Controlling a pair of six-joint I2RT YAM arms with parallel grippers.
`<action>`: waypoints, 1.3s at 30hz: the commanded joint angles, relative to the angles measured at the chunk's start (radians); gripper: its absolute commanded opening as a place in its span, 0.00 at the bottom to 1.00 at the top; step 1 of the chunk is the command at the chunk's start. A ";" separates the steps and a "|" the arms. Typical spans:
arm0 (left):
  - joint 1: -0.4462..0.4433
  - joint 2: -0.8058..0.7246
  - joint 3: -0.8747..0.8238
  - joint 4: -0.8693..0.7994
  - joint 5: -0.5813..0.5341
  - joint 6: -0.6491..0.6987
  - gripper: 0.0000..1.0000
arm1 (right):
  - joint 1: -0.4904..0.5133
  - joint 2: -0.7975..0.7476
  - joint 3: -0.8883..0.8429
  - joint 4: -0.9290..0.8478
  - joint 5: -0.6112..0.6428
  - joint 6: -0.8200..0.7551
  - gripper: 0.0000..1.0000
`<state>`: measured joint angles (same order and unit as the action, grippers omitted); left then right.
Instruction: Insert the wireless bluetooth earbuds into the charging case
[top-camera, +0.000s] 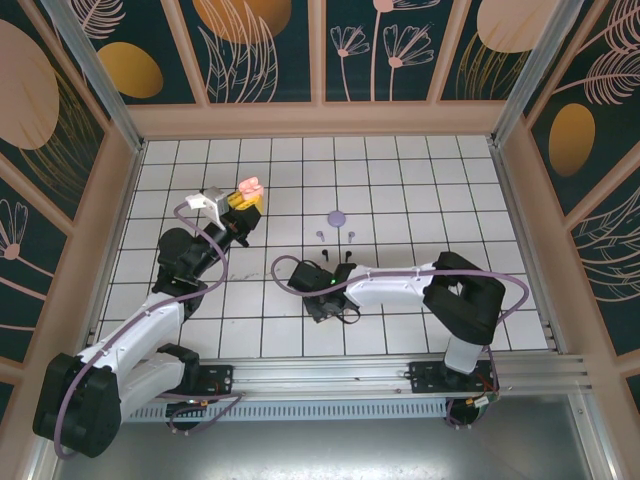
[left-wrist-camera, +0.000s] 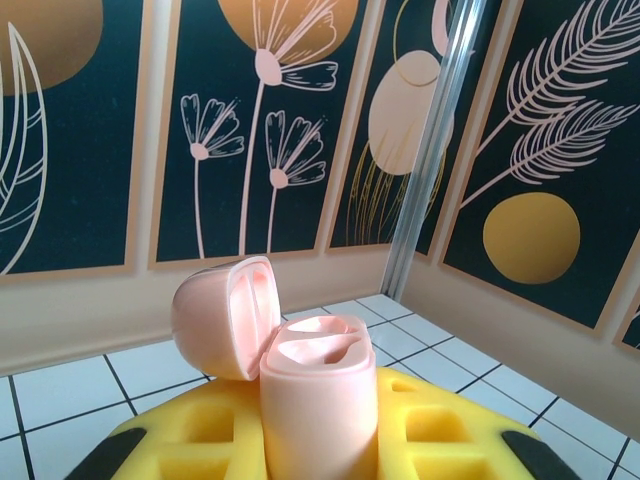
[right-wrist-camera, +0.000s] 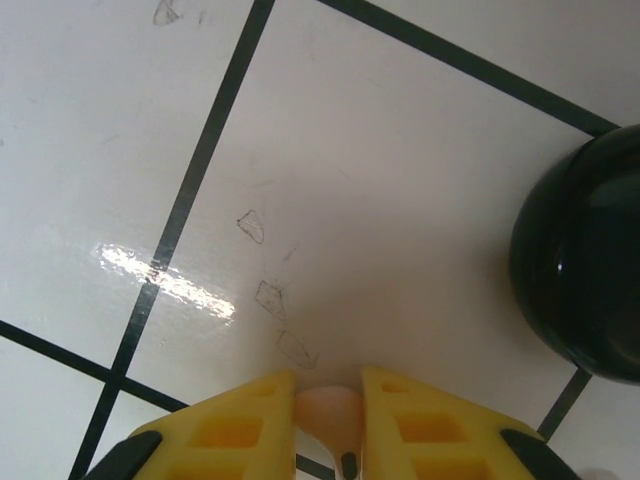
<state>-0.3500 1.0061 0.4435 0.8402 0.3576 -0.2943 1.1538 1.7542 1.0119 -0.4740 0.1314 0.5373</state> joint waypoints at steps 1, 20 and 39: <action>-0.007 0.001 0.027 0.005 0.007 -0.014 0.00 | 0.014 0.013 0.018 -0.011 -0.009 0.001 0.19; -0.036 0.032 -0.026 0.152 0.042 0.120 0.00 | -0.171 -0.328 0.325 -0.020 0.087 -0.164 0.15; -0.109 0.205 0.052 0.347 0.033 0.342 0.00 | -0.279 -0.358 0.485 0.370 -0.198 -0.487 0.15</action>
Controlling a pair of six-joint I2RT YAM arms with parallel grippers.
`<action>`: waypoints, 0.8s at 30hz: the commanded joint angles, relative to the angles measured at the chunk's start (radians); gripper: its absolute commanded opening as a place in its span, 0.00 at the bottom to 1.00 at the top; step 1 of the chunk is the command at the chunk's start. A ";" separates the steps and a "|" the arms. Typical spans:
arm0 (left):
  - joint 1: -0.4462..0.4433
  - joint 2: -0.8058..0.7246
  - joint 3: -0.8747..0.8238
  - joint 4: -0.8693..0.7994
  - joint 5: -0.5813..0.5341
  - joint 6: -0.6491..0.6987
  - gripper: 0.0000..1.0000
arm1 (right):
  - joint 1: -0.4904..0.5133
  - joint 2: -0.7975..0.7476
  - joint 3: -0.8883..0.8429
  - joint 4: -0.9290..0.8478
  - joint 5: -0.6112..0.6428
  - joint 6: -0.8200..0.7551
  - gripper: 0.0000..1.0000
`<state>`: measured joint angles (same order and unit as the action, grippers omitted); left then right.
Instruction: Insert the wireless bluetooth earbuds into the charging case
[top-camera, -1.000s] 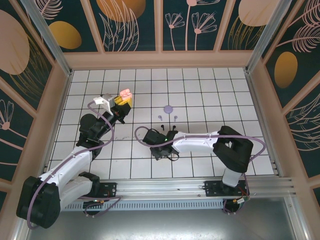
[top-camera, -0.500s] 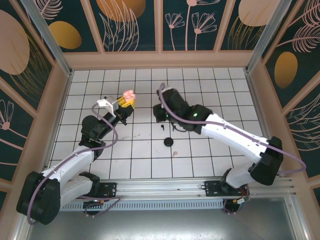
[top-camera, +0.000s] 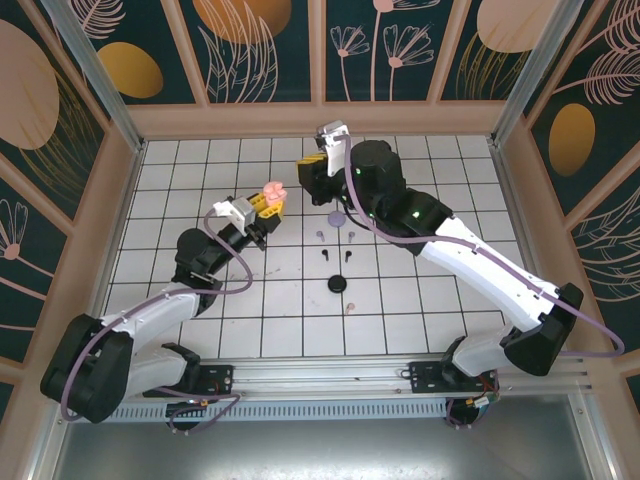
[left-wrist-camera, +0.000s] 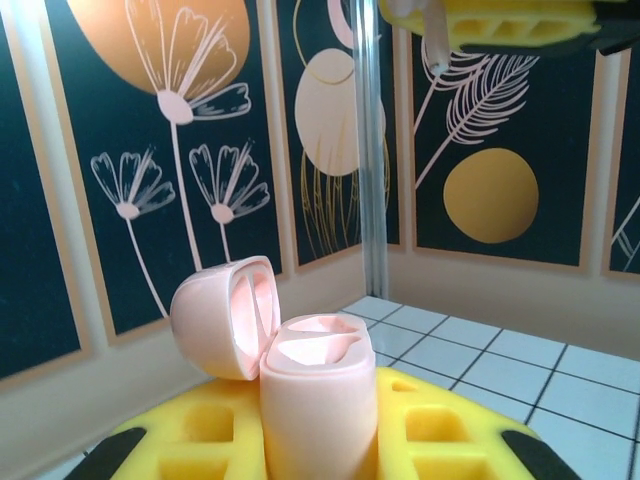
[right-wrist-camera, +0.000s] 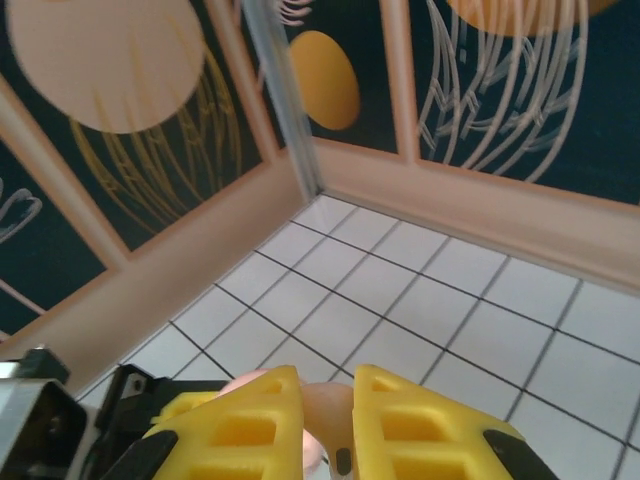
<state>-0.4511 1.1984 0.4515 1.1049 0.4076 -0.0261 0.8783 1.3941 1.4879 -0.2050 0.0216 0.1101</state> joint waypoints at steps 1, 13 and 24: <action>-0.008 0.021 0.054 0.093 -0.021 0.084 0.00 | -0.004 0.005 0.005 0.110 -0.104 -0.065 0.15; -0.009 0.101 0.142 0.153 0.026 0.084 0.00 | -0.004 -0.015 -0.088 0.243 -0.235 -0.090 0.15; -0.010 0.090 0.158 0.145 0.049 0.068 0.00 | -0.013 0.019 -0.099 0.281 -0.246 -0.078 0.15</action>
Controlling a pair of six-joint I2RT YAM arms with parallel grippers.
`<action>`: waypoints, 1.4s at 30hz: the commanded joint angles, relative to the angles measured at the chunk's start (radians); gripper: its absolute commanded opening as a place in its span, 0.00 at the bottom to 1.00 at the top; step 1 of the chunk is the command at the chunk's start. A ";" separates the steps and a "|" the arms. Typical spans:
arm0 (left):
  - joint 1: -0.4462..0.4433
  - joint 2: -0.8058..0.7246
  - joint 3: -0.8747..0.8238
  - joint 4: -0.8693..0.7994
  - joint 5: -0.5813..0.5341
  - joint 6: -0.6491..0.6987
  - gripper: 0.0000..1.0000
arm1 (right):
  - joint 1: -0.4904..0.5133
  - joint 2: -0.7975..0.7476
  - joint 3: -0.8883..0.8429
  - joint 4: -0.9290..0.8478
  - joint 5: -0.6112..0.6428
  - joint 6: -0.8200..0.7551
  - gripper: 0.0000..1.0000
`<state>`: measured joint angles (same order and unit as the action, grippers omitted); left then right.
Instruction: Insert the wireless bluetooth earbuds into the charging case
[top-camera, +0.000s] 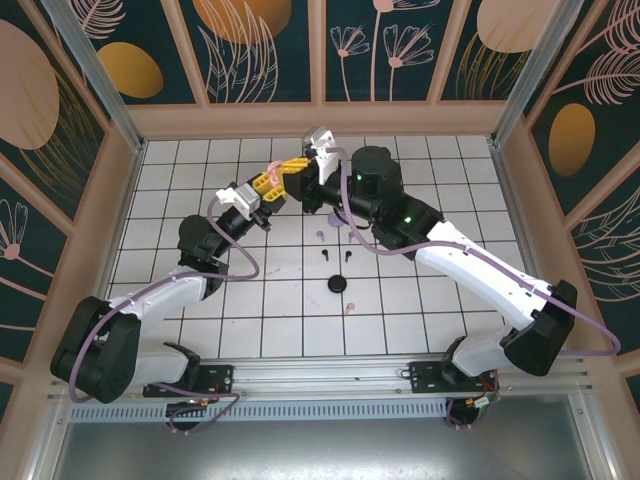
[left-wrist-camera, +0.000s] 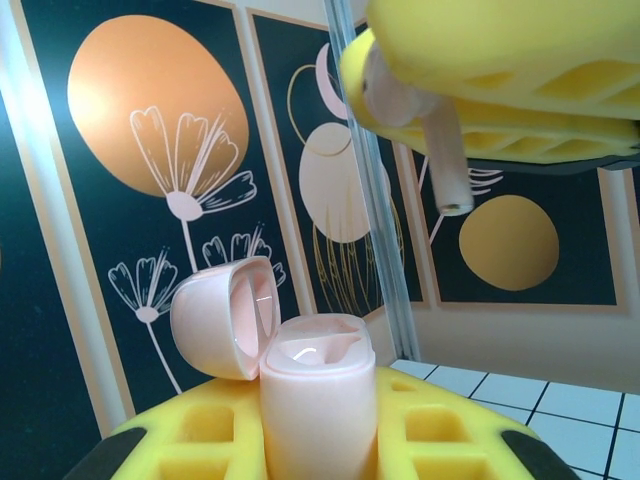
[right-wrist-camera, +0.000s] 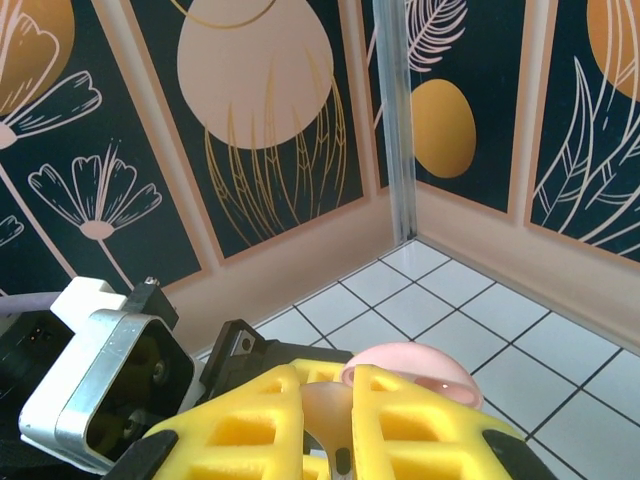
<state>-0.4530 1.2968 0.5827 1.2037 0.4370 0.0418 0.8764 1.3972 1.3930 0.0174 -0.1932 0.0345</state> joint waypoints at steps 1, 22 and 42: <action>-0.009 -0.009 0.026 0.044 0.020 0.000 0.00 | -0.013 0.020 -0.003 0.060 -0.035 0.000 0.15; -0.017 -0.037 0.032 0.034 0.034 -0.016 0.00 | -0.042 0.053 -0.019 0.082 -0.058 0.036 0.14; -0.023 -0.044 0.048 0.005 0.025 -0.014 0.00 | -0.045 0.052 -0.054 0.065 -0.076 0.048 0.12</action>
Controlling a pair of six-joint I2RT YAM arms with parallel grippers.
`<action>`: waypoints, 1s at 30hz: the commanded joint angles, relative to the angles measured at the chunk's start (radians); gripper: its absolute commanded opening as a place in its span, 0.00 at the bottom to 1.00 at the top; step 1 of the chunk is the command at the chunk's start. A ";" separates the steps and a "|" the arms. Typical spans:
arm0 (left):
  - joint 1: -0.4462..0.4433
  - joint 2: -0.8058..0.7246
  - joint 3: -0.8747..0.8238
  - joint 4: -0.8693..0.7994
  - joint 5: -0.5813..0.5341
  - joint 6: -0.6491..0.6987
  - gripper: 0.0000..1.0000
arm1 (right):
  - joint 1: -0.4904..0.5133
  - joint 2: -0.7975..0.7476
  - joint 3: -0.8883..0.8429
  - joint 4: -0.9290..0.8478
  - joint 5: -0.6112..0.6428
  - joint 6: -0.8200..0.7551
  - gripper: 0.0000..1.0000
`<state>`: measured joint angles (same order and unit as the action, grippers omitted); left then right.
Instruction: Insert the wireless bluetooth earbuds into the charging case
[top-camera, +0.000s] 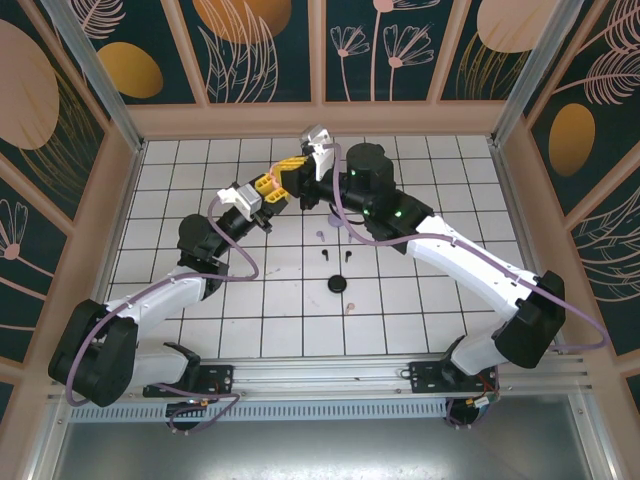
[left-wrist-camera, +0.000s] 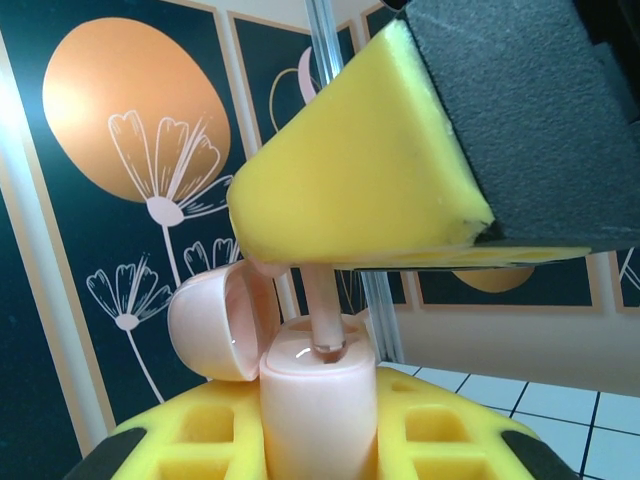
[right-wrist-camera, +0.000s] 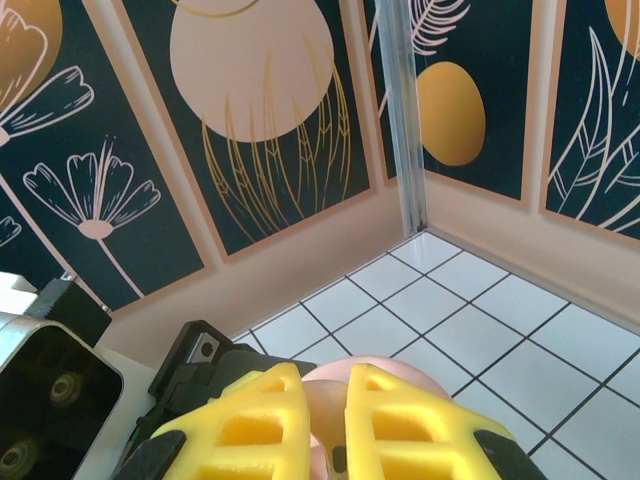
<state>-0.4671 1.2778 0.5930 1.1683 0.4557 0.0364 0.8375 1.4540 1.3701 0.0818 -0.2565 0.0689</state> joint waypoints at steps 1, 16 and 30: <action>-0.008 -0.024 0.037 0.041 0.006 -0.007 0.00 | -0.005 -0.009 -0.036 0.001 -0.005 0.012 0.12; -0.009 -0.028 0.050 0.034 0.008 -0.012 0.00 | -0.008 0.019 0.010 -0.129 -0.075 -0.070 0.15; -0.008 -0.020 0.006 0.066 -0.031 -0.036 0.00 | -0.014 -0.075 0.103 -0.147 0.068 0.092 0.67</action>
<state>-0.4679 1.2778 0.5987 1.1637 0.4381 0.0185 0.8318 1.4490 1.4216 -0.0578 -0.2325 0.0898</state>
